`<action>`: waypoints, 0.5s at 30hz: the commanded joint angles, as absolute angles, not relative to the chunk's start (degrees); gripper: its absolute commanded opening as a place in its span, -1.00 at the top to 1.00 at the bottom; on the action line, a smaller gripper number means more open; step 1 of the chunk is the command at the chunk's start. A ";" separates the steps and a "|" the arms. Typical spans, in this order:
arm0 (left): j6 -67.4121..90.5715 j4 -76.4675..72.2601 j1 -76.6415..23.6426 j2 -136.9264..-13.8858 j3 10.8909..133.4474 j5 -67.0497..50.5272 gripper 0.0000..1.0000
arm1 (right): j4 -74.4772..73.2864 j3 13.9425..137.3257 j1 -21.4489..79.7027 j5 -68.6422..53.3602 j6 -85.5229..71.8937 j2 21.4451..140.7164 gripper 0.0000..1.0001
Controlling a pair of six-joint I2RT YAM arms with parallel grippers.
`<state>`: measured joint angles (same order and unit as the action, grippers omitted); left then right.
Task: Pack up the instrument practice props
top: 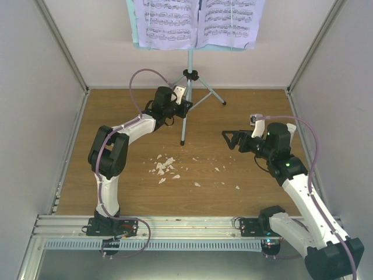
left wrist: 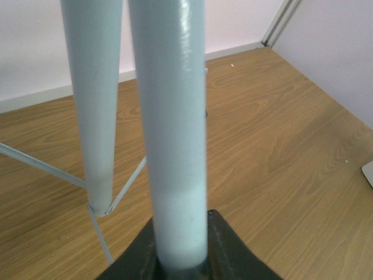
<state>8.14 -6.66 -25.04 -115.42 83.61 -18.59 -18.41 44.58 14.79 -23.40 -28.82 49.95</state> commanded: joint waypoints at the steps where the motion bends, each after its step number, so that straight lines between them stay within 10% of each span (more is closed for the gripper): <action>1: 6.21 -8.71 -25.58 -113.30 81.58 -21.34 0.83 | -19.16 44.58 15.37 -22.76 -28.82 49.23 -0.99; 15: 3.96 -9.03 -26.45 -105.76 72.89 -25.35 1.00 | -19.36 44.19 15.30 -22.60 -29.77 48.54 -0.99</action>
